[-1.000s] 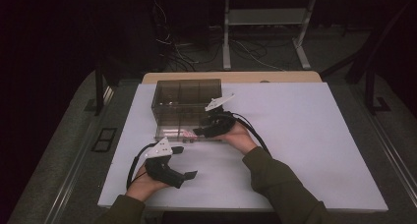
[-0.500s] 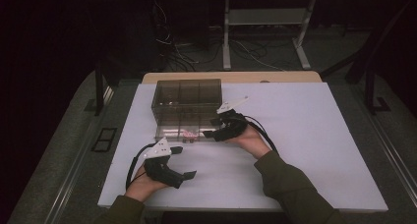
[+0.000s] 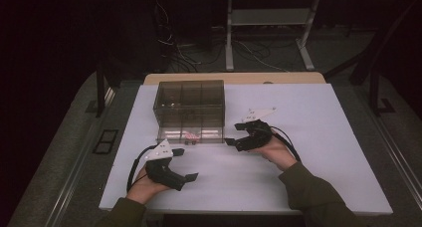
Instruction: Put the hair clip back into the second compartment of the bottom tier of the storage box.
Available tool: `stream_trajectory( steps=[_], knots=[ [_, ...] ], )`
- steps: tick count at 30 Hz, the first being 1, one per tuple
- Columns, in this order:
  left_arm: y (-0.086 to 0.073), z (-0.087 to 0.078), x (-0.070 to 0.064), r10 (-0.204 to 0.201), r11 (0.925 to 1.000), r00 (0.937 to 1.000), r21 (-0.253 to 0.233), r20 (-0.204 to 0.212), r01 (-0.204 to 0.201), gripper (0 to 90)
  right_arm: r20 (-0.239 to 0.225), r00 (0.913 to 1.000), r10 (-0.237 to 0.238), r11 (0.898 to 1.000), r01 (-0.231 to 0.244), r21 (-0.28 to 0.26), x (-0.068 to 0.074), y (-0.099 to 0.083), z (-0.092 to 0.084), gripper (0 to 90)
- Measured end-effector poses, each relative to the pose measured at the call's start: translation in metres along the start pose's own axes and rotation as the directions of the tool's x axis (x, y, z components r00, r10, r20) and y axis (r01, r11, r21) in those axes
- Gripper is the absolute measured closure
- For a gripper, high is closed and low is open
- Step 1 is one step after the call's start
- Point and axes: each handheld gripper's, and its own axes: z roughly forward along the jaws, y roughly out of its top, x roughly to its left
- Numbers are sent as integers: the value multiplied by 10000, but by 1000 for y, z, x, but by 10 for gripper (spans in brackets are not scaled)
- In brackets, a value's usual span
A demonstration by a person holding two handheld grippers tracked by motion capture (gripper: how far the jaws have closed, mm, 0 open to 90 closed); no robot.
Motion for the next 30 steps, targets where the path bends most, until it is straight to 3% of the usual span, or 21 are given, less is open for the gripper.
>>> stream_trajectory(
  steps=[15, 19, 30],
  knots=[
    [-3, -3, 1, -87, 9999, 9998, 50, -191, 88, 0, 871, 9955, 373, 9979, -324, -569, -10, -40, -63, 201],
    [-3, -2, 1, -103, 9999, 9998, 58, -183, 104, 0, 1033, 9925, 651, 9962, -586, -646, -11, -54, -73, 191],
    [-3, -2, 1, -183, 9998, 9997, 48, -186, 184, 0, 1385, 9868, 838, 9930, -712, -939, -13, -79, -96, 183]
  ],
)
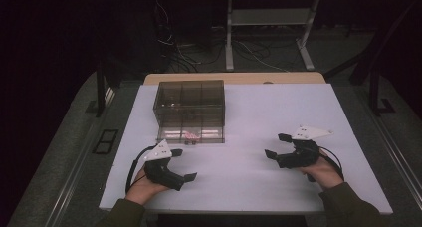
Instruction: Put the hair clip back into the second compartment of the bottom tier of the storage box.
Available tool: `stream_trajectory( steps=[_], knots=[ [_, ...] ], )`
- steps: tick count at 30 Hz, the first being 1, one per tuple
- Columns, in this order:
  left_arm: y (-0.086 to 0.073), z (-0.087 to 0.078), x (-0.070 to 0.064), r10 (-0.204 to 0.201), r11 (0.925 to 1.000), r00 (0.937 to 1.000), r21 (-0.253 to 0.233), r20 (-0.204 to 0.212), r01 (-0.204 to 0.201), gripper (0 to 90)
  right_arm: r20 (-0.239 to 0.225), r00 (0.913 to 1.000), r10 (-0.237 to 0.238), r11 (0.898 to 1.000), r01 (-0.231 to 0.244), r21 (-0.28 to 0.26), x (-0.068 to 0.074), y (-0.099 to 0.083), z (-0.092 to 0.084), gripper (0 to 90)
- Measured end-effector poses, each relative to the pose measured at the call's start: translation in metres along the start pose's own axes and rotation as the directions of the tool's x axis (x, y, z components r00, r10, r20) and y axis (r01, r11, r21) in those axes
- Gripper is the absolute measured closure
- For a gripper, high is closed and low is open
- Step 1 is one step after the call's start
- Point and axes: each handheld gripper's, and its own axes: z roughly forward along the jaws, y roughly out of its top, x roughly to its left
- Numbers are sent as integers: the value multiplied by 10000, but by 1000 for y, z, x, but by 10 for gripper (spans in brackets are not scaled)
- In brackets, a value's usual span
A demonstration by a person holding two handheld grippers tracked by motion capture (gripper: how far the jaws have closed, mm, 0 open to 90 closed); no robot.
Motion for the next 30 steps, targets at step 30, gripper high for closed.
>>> stream_trajectory(
  steps=[30],
  knots=[
    [0, -1, 0, 26, 10000, 10000, 50, -47, -26, 0, 708, 9971, 290, 9996, -284, -87, -10, -44, -42, 163]
  ],
)
